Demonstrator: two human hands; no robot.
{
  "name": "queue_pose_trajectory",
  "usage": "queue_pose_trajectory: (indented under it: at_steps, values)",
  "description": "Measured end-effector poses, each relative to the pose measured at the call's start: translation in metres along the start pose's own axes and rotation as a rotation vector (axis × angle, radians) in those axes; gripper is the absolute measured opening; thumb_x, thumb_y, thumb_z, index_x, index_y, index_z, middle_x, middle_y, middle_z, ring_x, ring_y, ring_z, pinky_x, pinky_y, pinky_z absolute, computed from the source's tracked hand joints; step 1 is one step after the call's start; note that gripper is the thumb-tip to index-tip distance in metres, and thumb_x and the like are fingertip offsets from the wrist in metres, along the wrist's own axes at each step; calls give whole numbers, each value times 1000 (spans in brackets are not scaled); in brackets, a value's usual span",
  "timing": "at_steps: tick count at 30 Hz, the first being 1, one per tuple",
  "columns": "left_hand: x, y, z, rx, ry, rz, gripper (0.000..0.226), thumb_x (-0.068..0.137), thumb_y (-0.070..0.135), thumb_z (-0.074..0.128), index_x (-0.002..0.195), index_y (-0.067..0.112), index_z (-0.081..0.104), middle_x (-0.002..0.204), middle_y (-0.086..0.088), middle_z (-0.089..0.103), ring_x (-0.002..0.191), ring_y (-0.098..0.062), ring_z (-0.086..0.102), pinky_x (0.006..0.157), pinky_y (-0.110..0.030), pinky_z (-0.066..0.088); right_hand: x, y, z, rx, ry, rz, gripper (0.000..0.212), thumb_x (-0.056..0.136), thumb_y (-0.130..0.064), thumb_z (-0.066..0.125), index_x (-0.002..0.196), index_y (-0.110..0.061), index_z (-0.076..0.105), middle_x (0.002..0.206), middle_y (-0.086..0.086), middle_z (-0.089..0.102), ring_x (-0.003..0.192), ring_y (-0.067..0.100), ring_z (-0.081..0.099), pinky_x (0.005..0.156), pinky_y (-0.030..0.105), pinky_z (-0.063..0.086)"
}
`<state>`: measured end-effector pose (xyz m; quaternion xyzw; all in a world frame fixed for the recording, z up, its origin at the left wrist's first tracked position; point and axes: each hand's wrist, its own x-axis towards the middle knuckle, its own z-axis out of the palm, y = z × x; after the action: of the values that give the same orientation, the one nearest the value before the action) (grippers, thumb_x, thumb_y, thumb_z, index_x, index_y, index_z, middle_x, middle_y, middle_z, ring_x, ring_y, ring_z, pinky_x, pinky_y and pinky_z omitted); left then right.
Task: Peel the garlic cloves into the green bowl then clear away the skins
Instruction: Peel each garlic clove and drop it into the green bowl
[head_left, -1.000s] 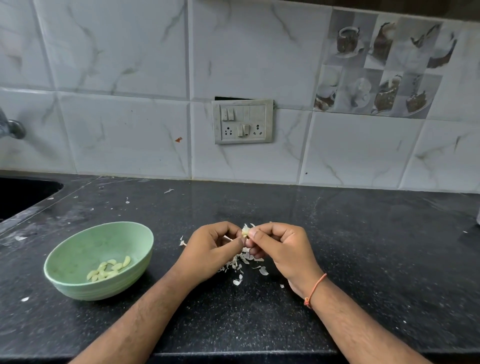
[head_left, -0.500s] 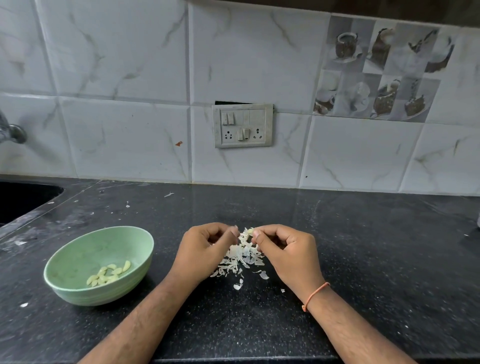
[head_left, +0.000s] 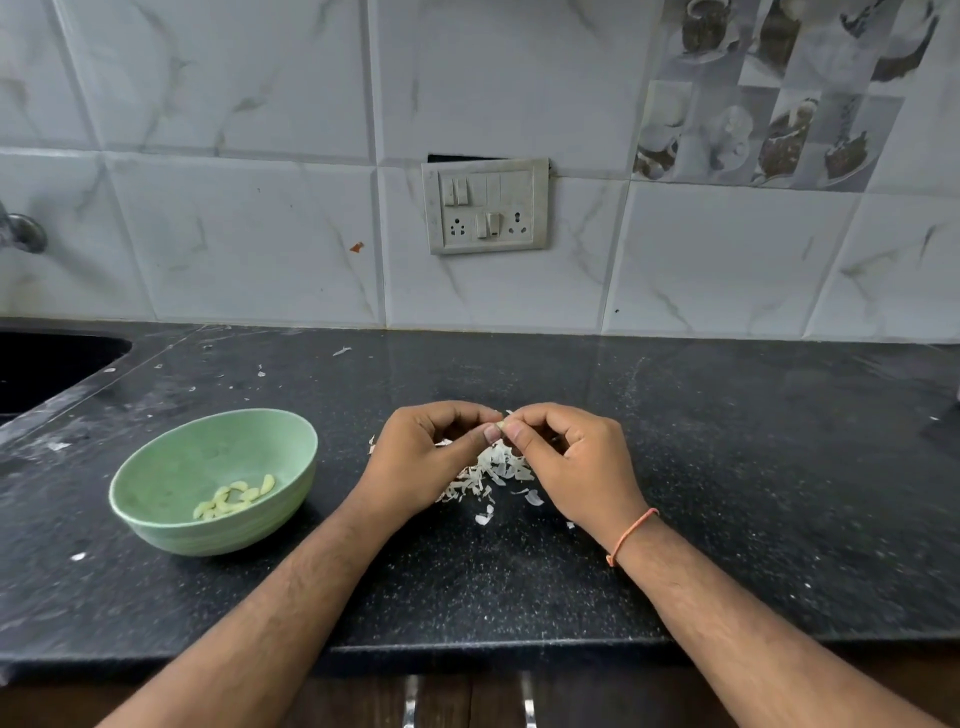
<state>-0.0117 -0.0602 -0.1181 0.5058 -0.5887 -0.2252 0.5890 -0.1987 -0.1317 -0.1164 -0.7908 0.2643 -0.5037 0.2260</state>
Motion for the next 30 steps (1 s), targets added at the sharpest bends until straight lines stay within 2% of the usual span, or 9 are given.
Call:
queue_pose_trajectory:
  at_steps: [4, 7, 10, 15, 22, 25, 28, 30]
  values:
    - [1, -4, -1, -67, -15, -55, 12, 95, 21, 80, 107, 17, 82, 95, -5, 81, 79, -15, 67, 77, -34, 56, 2, 5, 4, 185, -65, 148, 9, 99, -20, 76, 93, -20, 82, 84, -3, 79, 79, 20, 77, 75, 47, 65]
    - [1, -4, 0, -151, -32, -85, 13, 95, 17, 79, 107, 12, 82, 95, -10, 80, 82, -16, 66, 79, -34, 57, 4, 4, 4, 364, -94, 254, 11, 100, -10, 72, 94, -10, 81, 82, 9, 78, 75, 21, 73, 71, 37, 62]
    - [2, -4, 0, -216, -40, -105, 14, 95, 16, 78, 107, 10, 82, 96, -12, 80, 84, -17, 67, 80, -32, 58, 5, 3, 4, 485, -142, 330, 11, 102, -7, 68, 97, -4, 78, 82, 11, 75, 74, 18, 68, 67, 30, 57]
    - [2, 0, 1, -217, -12, -110, 16, 93, 17, 78, 108, 14, 81, 99, -6, 82, 87, -11, 74, 77, -26, 60, 6, 4, 2, 521, -151, 363, 12, 103, -7, 67, 102, -1, 77, 87, 12, 76, 76, 20, 70, 62, 29, 56]
    - [0, 2, 0, -258, -28, -116, 12, 94, 11, 78, 105, 12, 81, 95, -7, 81, 86, -13, 71, 77, -26, 60, 9, 3, -1, 559, -118, 408, 14, 106, -15, 64, 106, -6, 75, 89, 8, 73, 79, 21, 68, 61, 30, 56]
    - [0, 2, 0, -265, -29, -122, 13, 92, 10, 80, 104, 13, 83, 94, -9, 81, 84, -15, 70, 79, -28, 61, 9, 4, -3, 456, -118, 427, 14, 107, -19, 63, 104, -12, 76, 90, 2, 75, 78, 18, 69, 60, 28, 56]
    - [1, 2, -1, -262, -6, -99, 16, 88, 9, 83, 104, 12, 83, 95, -9, 81, 83, -14, 71, 78, -27, 60, 7, 10, -4, 61, -149, 283, 15, 104, -28, 68, 94, -27, 79, 84, -9, 77, 74, 8, 71, 67, 23, 56]
    - [0, 1, -3, -221, 19, -66, 20, 85, 10, 87, 104, 14, 83, 97, -7, 81, 86, -13, 71, 78, -27, 58, 5, 10, -4, -93, -150, 209, 8, 96, -30, 79, 88, -29, 82, 78, -17, 76, 74, 3, 71, 67, 14, 51]
